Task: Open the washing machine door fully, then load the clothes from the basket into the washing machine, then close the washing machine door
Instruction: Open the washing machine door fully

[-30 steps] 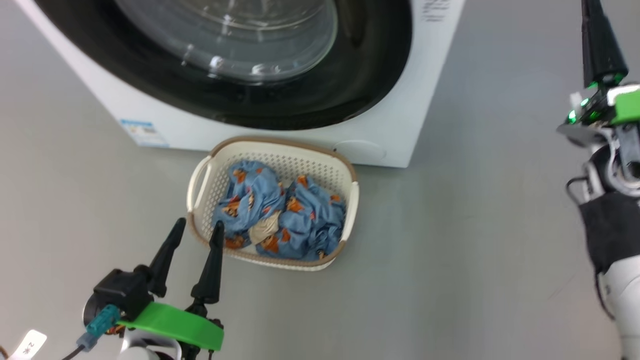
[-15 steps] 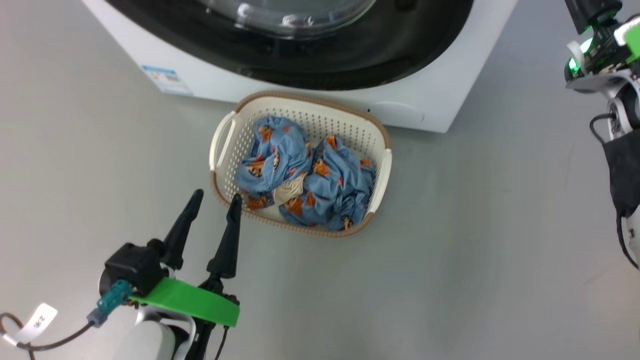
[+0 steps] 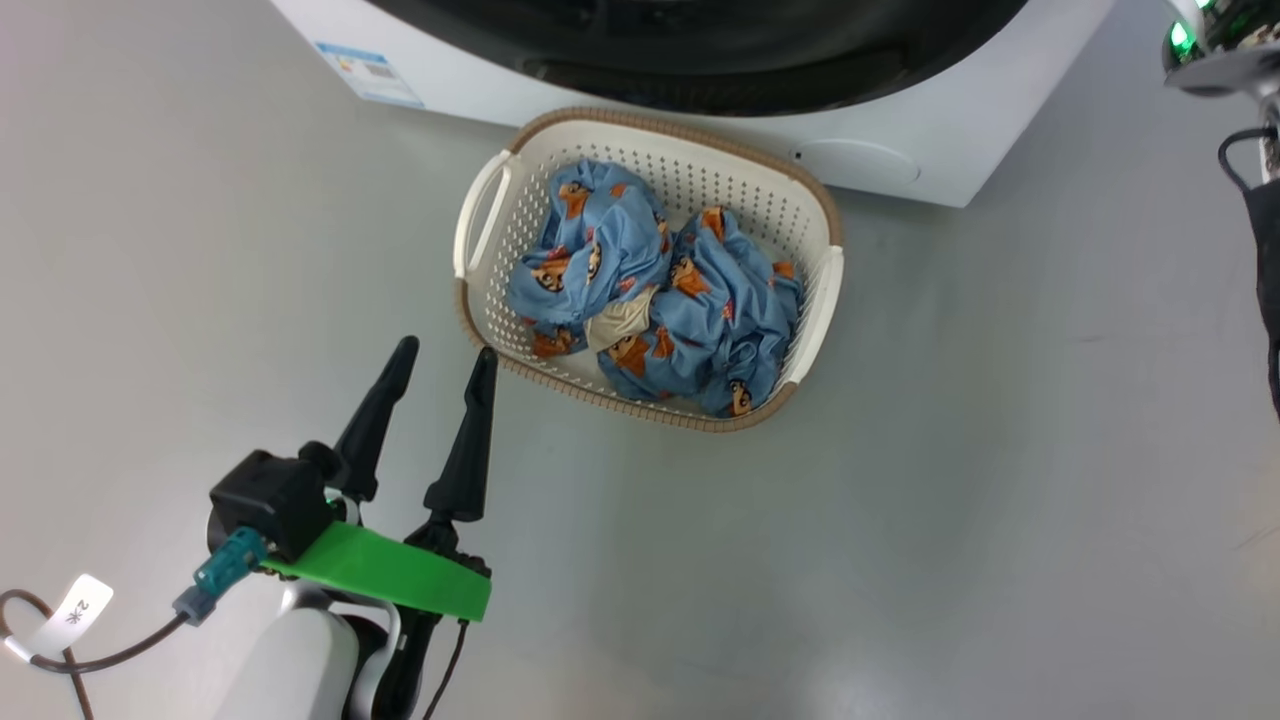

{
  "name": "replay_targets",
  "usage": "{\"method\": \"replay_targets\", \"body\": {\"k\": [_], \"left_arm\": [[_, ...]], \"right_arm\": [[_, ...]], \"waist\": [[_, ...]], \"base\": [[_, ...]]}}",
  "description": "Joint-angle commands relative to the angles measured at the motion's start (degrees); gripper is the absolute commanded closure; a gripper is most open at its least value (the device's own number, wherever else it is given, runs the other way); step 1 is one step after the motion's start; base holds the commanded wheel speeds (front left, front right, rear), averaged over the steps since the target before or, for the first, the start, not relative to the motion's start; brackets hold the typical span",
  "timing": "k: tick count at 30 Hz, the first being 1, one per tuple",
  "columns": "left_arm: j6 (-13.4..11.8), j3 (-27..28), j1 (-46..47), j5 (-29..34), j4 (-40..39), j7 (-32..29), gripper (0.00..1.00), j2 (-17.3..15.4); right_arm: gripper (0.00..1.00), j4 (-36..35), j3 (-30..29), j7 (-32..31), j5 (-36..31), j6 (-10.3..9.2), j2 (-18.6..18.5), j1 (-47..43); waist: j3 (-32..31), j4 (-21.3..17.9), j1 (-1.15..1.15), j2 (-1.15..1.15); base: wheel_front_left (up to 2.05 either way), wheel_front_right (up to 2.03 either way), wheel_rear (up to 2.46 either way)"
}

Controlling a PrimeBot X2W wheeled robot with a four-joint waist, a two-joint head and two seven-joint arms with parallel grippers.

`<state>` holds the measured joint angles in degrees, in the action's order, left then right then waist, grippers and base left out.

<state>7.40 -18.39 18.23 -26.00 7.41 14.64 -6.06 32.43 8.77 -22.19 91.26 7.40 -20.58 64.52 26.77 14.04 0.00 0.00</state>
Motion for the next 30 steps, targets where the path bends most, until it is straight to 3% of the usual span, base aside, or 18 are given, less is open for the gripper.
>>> {"method": "replay_targets", "body": {"k": [1,12,30], "left_arm": [[0.1,1.7,1.3,-0.2,-1.6,0.4,0.00,-1.0],[0.1,2.0,2.3,-0.4,-1.9,0.4,0.00,-0.5],[0.1,3.2,0.2,0.5,-1.1,0.4,0.00,-1.2]], "right_arm": [[1.00,-1.2,0.9,-0.4,-0.8,0.09,0.2,1.5],[1.00,0.5,4.1,-2.0,-3.3,0.09,1.0,4.7],[1.00,-1.9,9.0,-6.5,-2.4,0.09,2.6,-2.3]], "waist": [[1.1,0.8,0.00,0.00],[2.8,1.4,0.00,0.00],[-2.1,-0.7,0.00,0.00]], "base": [[0.00,0.00,0.00],[0.00,0.00,0.00],[0.00,0.00,0.00]]}}
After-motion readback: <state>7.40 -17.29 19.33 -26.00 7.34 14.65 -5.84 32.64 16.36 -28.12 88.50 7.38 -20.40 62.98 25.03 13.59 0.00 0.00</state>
